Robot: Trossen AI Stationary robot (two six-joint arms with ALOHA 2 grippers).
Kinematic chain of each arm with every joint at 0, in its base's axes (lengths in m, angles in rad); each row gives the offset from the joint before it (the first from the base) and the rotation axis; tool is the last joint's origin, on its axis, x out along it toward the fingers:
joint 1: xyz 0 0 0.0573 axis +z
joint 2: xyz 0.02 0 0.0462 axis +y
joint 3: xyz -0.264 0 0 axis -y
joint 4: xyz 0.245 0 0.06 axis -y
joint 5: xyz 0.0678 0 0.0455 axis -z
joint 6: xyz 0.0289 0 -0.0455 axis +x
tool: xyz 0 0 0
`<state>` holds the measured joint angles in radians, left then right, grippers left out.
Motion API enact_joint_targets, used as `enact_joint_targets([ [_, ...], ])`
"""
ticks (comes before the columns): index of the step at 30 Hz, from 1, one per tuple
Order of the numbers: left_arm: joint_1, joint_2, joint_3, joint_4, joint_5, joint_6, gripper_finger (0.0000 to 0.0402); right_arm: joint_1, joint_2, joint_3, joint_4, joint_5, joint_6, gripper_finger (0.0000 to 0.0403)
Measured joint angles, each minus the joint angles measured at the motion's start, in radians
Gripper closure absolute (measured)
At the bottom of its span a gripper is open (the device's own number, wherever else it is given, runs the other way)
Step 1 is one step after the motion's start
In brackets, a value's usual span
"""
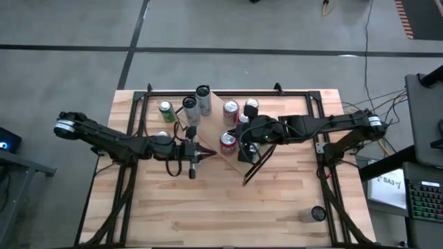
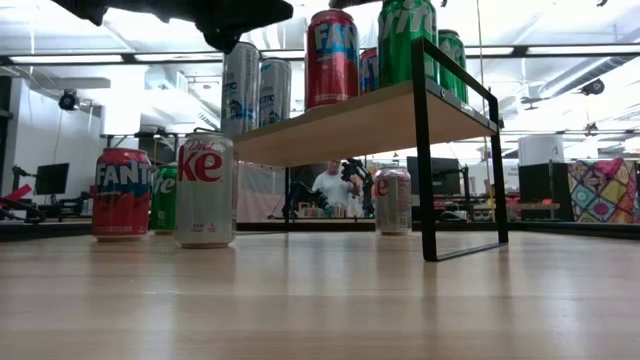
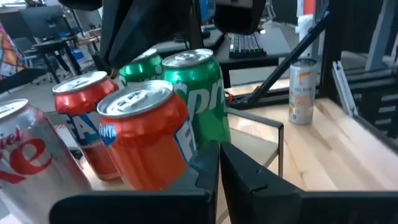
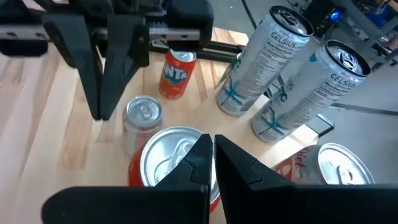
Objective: Place canned beverage on shelf
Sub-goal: Put the right orange soda can on the shelf aligned with the other orange soda can
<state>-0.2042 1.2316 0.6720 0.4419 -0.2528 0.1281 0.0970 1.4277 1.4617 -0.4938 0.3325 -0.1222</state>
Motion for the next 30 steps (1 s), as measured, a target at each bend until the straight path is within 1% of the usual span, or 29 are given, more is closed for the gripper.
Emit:
enact_joint_targets([
  [11,0.0,0.027,0.012,0.007,-0.002,-0.038,0.0401,0.007,0.0,-0.006,0.001,0.008,-0.006,0.0394],
  [17,0.001,0.031,0.027,0.006,-0.003,-0.035,0.0401,0.01,0.0,-0.007,0.001,0.008,0.03,0.0394],
  [28,0.003,0.031,0.025,0.001,-0.125,-0.039,0.0401,-0.018,0.0,-0.008,-0.004,0.008,0.043,0.0394],
  [30,0.003,0.031,0.025,0.001,-0.125,-0.037,0.0401,-0.017,0.0,-0.01,-0.021,0.008,0.052,0.0394],
])
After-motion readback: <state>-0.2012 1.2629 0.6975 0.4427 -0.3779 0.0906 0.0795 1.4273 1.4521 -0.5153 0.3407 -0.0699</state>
